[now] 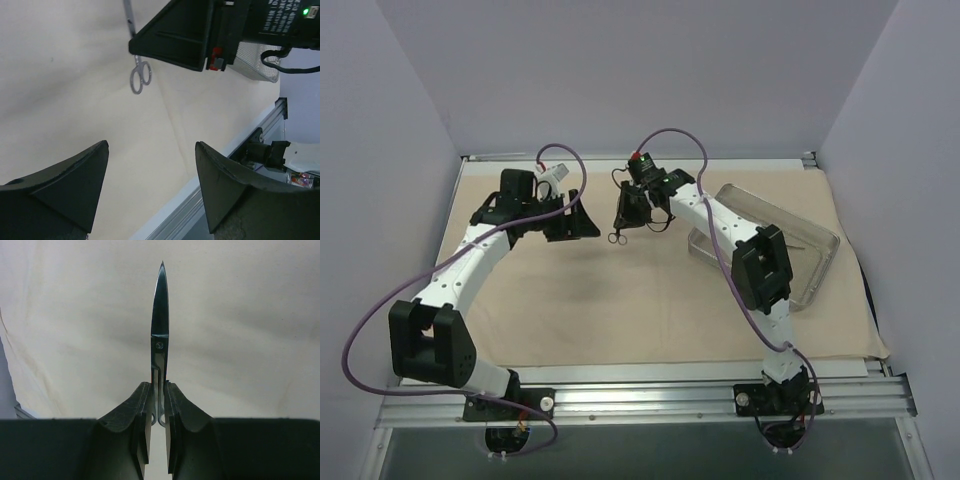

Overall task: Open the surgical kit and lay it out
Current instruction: Place the medical item in the surgical kit.

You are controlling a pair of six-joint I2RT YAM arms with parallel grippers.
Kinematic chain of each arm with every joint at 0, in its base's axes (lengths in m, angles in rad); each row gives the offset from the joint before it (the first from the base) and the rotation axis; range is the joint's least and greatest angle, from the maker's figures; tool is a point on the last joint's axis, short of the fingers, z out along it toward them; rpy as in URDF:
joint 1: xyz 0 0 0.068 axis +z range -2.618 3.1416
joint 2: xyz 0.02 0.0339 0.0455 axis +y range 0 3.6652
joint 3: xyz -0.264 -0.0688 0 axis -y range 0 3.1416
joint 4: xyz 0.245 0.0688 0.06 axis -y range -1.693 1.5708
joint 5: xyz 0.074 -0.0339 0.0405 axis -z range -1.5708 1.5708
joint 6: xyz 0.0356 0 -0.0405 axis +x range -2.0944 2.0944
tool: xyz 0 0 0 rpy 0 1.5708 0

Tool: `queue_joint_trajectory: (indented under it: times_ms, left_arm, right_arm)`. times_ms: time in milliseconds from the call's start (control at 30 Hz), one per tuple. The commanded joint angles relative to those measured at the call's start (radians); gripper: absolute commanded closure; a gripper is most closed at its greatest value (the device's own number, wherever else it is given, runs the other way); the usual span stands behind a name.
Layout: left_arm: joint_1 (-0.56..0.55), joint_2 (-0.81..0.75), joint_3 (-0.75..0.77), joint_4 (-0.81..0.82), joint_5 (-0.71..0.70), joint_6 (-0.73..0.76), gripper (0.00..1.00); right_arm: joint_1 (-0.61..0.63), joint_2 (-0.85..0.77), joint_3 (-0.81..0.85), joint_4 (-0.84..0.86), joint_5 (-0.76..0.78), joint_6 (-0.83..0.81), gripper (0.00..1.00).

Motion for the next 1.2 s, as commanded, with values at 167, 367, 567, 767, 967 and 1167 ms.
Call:
queue_joint_trajectory:
  times_ms: [167, 367, 567, 767, 967, 1167]
  left_arm:
    - [-0.046, 0.081, 0.043, 0.177, 0.069, -0.065, 0.27]
    - [-0.074, 0.132, 0.071, 0.131, 0.006, -0.051, 0.34]
    - [-0.083, 0.170, 0.077, 0.154, 0.006, -0.069, 0.40]
    - [-0.083, 0.218, 0.117, 0.160, 0.015, -0.075, 0.50]
    - [-0.083, 0.250, 0.146, 0.176, 0.042, -0.088, 0.66]
    - [-0.082, 0.258, 0.138, 0.192, 0.066, -0.095, 0.82]
  right_arm:
    - [0.018, -0.084, 0.023, -0.015, -0.040, -0.007, 1.00]
    - [0.021, -0.125, 0.004, 0.013, -0.049, -0.012, 1.00]
    - [0.021, -0.135, 0.007, 0.015, -0.071, -0.020, 1.00]
    - [0.022, -0.121, 0.027, -0.001, -0.083, -0.032, 1.00]
    - [0.024, -0.107, 0.047, -0.016, -0.083, -0.043, 1.00]
    - [0.025, -0.090, 0.070, -0.024, -0.080, -0.049, 1.00]
